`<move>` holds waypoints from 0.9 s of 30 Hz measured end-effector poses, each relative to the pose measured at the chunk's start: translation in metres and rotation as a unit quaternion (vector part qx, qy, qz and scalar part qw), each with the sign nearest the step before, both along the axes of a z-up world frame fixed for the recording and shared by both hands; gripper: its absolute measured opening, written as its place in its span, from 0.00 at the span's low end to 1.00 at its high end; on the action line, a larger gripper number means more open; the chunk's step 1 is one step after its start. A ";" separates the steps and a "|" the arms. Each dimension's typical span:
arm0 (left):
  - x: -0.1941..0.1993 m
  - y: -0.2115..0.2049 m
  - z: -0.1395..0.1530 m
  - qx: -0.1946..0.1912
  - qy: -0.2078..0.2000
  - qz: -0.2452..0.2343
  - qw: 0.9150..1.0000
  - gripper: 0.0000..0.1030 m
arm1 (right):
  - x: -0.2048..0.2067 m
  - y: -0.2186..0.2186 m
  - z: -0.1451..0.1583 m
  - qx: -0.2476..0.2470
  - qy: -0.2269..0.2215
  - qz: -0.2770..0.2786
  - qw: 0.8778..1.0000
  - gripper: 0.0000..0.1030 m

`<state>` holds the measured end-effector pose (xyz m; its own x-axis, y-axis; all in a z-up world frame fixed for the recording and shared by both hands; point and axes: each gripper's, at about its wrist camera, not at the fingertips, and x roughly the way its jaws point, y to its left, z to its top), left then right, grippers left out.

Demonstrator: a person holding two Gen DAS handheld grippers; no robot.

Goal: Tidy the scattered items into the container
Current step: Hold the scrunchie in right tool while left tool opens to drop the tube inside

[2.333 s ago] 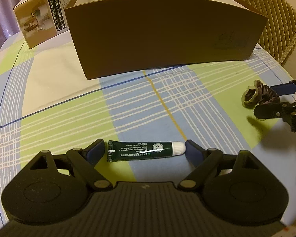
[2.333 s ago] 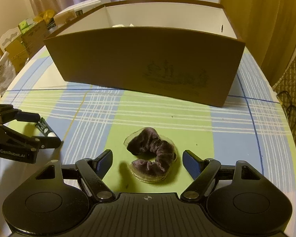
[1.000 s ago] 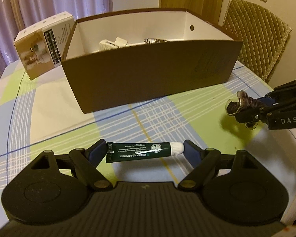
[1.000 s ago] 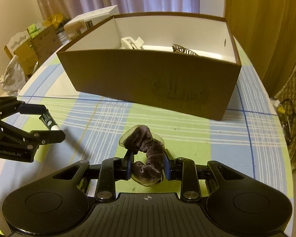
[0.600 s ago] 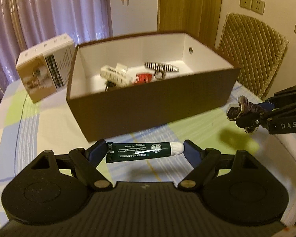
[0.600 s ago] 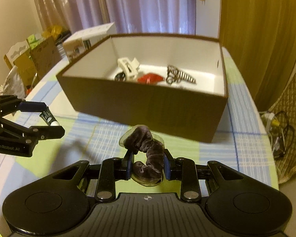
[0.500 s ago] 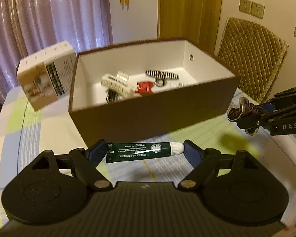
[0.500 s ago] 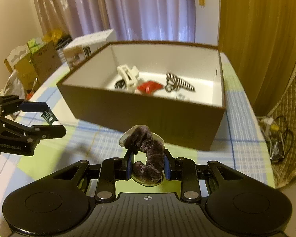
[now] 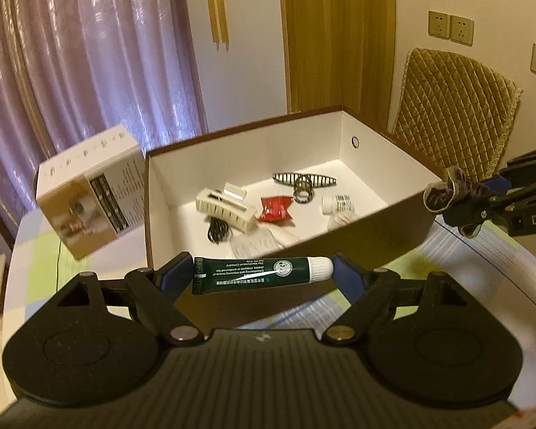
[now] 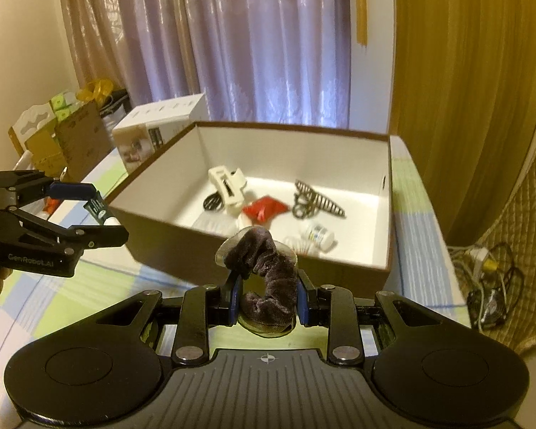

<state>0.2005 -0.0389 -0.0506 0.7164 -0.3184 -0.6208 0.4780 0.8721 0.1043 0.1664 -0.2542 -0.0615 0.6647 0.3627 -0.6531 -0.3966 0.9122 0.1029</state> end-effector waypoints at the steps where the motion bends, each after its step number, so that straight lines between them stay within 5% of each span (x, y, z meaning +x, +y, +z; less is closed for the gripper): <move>1: 0.002 0.000 0.001 0.001 -0.002 -0.002 1.000 0.79 | 0.002 0.000 0.002 0.000 -0.003 -0.001 1.000 0.27; 27: 0.088 -0.008 0.001 0.066 -0.005 -0.049 0.997 0.79 | 0.076 -0.001 -0.005 -0.017 0.006 -0.027 0.999 0.27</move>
